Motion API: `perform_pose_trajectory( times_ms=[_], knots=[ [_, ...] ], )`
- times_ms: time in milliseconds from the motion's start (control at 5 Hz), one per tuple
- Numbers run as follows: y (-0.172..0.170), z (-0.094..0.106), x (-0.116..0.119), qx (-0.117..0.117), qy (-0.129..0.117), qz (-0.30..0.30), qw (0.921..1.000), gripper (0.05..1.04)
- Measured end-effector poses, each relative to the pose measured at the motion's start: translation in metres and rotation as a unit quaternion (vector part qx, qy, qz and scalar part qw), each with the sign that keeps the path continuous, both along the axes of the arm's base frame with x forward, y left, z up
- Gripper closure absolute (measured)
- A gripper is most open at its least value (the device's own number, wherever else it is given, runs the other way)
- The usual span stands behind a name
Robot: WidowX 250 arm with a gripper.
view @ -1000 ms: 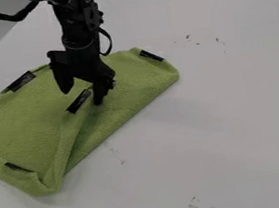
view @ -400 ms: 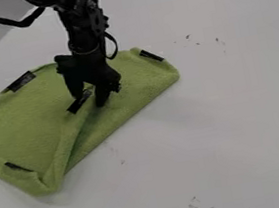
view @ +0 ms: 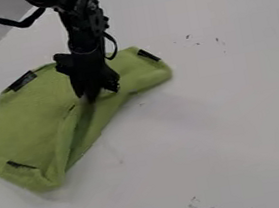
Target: Unfold the cloth from left to right
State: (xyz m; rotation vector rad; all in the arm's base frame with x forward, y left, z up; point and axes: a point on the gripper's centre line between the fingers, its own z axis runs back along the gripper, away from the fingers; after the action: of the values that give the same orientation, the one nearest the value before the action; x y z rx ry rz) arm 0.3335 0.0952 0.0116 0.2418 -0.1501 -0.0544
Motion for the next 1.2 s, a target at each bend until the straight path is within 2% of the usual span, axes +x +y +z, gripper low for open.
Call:
perform_pose_trajectory(
  times_ms=[200, 400, 600, 800, 1000, 1200],
  knots=[
    [-0.004, 0.004, -0.001, 0.018, 0.019, -0.013, 0.9996, 0.971],
    [-0.011, 0.023, 0.004, 0.049, 0.000, -0.012, 0.9987, 0.859],
    [-0.013, 0.024, 0.001, 0.052, -0.005, -0.010, 0.9986, 0.604],
    [-0.014, 0.020, -0.003, 0.049, -0.003, -0.006, 0.9988, 0.295],
    [-0.015, 0.011, -0.012, 0.044, 0.000, -0.001, 0.9990, 0.230],
    [-0.014, 0.018, -0.012, 0.047, -0.013, 0.014, 0.9987, 0.528]
  ],
)
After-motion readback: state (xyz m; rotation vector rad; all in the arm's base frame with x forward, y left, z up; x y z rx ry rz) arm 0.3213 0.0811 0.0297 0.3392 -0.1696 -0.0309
